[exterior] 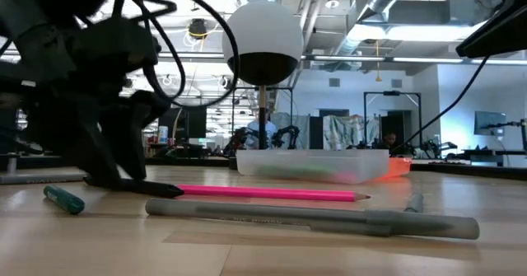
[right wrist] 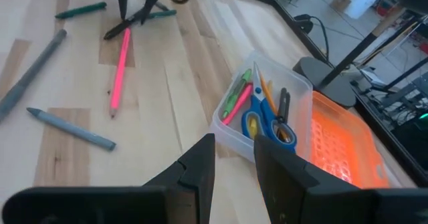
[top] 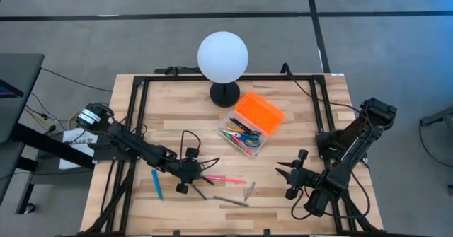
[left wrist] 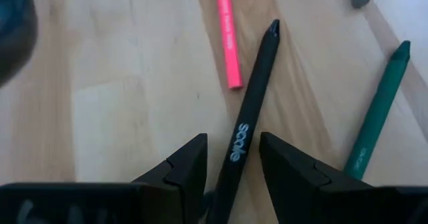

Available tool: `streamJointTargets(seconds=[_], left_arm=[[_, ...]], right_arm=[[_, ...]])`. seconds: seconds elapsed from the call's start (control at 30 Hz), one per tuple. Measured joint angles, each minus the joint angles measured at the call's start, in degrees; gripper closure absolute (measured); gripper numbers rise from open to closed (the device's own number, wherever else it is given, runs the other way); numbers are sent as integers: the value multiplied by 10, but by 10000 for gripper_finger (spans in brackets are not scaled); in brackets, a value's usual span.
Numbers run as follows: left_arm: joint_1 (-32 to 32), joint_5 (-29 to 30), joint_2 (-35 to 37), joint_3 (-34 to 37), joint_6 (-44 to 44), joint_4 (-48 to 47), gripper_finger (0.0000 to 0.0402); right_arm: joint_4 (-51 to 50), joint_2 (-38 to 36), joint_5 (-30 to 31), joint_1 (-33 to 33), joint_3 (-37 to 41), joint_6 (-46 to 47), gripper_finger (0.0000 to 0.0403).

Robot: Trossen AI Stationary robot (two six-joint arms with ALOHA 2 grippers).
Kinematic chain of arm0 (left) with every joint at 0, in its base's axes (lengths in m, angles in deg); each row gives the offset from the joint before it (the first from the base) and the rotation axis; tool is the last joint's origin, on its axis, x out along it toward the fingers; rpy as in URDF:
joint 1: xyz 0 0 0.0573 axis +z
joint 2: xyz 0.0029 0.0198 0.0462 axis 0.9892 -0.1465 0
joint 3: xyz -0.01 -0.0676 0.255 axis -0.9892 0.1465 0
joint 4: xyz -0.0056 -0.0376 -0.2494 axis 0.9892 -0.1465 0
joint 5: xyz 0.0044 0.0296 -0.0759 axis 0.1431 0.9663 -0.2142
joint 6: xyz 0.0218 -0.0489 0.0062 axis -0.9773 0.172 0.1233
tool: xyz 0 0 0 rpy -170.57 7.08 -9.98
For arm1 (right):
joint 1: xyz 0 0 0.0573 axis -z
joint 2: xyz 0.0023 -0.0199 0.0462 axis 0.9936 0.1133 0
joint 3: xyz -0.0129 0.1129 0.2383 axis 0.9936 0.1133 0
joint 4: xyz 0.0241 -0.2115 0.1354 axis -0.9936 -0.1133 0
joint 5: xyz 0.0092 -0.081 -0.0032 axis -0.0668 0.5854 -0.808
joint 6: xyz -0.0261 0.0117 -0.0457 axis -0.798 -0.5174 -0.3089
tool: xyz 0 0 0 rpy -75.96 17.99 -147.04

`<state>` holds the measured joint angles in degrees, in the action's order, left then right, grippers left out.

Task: Pick & place school supplies into a supply box
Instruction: Put the black pen into the orange supply box

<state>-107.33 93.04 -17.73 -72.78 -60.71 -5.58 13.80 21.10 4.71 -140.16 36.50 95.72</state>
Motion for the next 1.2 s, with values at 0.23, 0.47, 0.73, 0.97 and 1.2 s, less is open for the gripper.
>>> streamJointTargets(seconds=[0.23,0.47,0.73,0.97,1.2], left_arm=[[0,-4,-27,-3,18,11,269],[0,-12,-27,-5,50,-26,323],[1,-31,-27,-11,55,-43,384],[1,-43,-30,-44,55,-81,367],[0,-59,-33,-101,29,-155,387]], right_arm=[[8,0,-2,0,0,-5,303],[10,0,-2,1,0,-5,303],[10,0,-2,2,0,-5,303],[10,0,-2,2,0,-5,303],[35,0,-3,2,18,-5,303]])
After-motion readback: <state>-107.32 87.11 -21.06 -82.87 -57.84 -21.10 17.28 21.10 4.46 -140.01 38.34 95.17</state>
